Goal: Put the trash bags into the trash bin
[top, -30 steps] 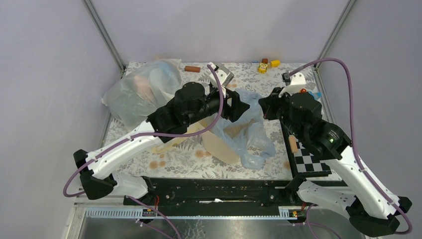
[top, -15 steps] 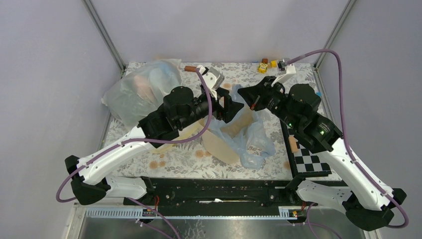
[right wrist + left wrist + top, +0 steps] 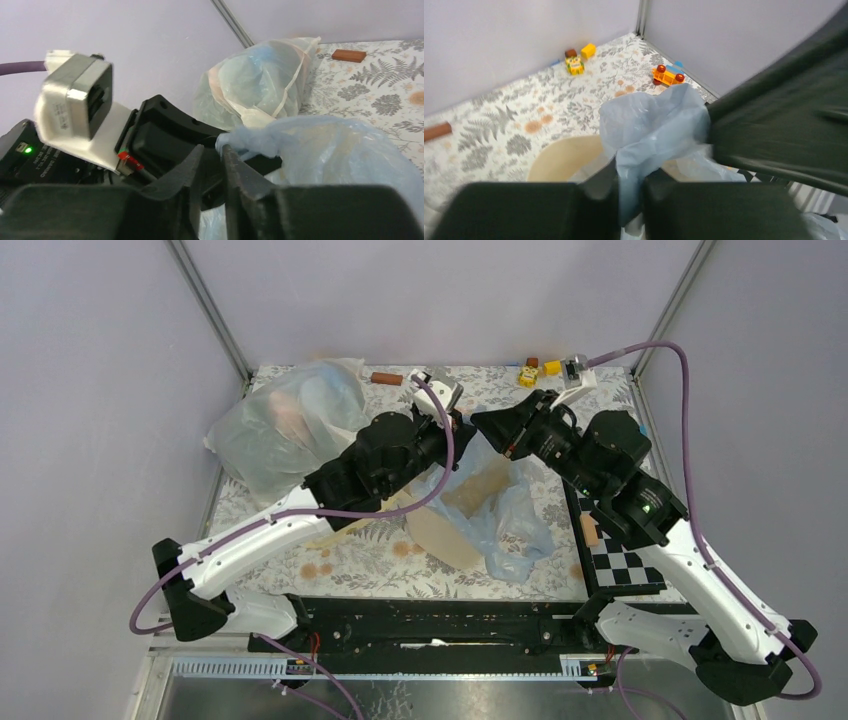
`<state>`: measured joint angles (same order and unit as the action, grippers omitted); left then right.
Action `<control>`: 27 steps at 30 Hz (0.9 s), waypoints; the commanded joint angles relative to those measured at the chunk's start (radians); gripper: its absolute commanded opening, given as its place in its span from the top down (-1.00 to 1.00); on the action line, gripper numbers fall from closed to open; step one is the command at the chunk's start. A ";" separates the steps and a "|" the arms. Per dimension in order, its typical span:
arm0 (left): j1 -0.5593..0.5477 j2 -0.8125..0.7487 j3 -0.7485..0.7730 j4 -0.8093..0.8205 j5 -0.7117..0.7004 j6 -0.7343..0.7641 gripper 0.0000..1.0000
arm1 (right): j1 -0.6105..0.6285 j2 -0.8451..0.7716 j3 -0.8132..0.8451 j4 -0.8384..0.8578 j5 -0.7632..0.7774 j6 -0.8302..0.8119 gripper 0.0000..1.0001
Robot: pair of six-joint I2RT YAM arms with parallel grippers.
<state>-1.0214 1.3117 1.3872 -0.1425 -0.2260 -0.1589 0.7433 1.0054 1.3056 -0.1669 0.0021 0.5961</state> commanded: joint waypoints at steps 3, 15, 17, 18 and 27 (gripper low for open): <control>0.055 -0.028 0.039 -0.016 -0.106 -0.050 1.00 | -0.001 -0.098 -0.029 -0.010 0.118 -0.059 0.02; 0.228 -0.131 0.014 -0.086 0.055 -0.156 1.00 | -0.001 -0.120 -0.007 -0.376 0.110 -0.224 -0.84; 0.244 -0.125 0.019 -0.106 0.058 -0.171 1.00 | 0.000 -0.122 0.009 -0.437 0.091 -0.195 -0.99; 0.251 -0.124 0.019 -0.112 0.064 -0.176 1.00 | 0.000 -0.126 0.012 -0.476 0.109 -0.170 -0.99; 0.274 -0.133 -0.008 -0.113 0.095 -0.207 1.00 | -0.001 -0.249 -0.026 -0.668 0.262 -0.045 -0.99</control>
<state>-0.7544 1.1877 1.3846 -0.2749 -0.1566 -0.3424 0.7437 0.8150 1.2713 -0.7517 0.2092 0.4904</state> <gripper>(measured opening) 0.003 0.994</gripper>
